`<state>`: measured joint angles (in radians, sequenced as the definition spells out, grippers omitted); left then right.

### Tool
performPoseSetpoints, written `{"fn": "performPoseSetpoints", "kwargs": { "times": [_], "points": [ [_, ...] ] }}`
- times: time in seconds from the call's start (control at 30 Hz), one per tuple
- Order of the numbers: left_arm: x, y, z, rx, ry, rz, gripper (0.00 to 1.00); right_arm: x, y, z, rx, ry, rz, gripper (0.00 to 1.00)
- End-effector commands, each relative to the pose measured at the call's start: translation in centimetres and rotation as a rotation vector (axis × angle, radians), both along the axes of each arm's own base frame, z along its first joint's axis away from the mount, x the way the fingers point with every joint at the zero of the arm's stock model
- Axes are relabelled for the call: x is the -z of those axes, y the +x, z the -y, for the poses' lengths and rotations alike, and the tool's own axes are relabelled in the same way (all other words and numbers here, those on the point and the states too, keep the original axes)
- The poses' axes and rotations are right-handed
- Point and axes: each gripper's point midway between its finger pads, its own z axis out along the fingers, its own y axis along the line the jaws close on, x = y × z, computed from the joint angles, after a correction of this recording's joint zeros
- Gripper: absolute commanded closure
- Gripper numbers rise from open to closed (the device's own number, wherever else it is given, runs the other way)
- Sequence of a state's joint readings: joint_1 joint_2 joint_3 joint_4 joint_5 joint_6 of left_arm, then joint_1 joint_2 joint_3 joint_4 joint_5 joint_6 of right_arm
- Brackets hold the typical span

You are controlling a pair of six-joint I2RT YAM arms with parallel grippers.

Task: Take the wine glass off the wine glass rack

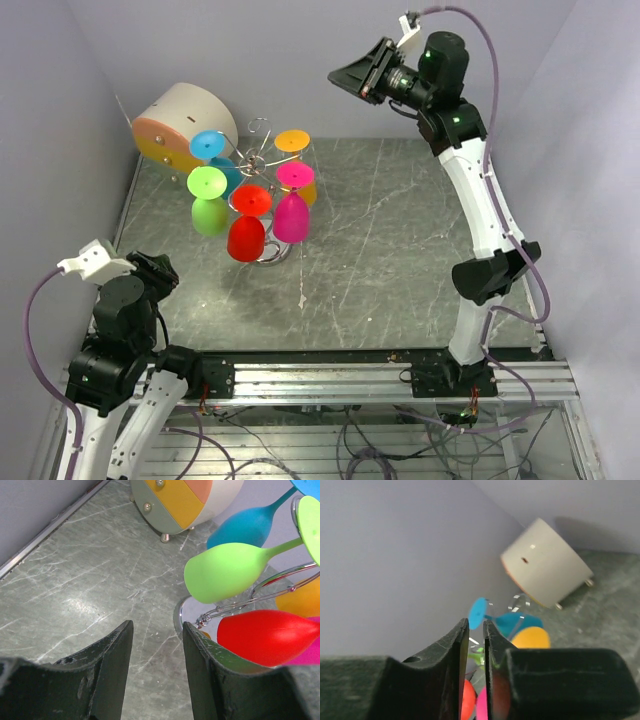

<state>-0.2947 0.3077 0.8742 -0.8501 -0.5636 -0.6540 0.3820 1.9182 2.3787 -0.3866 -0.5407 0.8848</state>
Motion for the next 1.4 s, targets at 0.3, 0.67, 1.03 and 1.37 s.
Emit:
{"fn": "performPoseSetpoints", "kwargs": {
  "times": [0.3, 0.67, 1.03, 1.37],
  "points": [
    [-1.0, 0.3, 0.3, 0.011, -0.005, 0.03, 0.45, 8.0, 2.8, -1.0, 0.079, -0.152, -0.193, 0.78],
    [-0.9, 0.4, 0.3, 0.011, -0.004, 0.025, 0.45, 12.8, 1.7, -2.9, 0.073, -0.283, -0.248, 0.64],
    [-0.9, 0.4, 0.3, 0.011, -0.005, 0.026, 0.46, 14.9, 1.1, -3.8, 0.032, -0.303, -0.282, 0.64],
    [-1.0, 0.3, 0.2, 0.011, -0.006, 0.029, 0.46, 15.0, 0.3, -5.1, 0.006, -0.291, -0.265, 0.64]
  ]
}}
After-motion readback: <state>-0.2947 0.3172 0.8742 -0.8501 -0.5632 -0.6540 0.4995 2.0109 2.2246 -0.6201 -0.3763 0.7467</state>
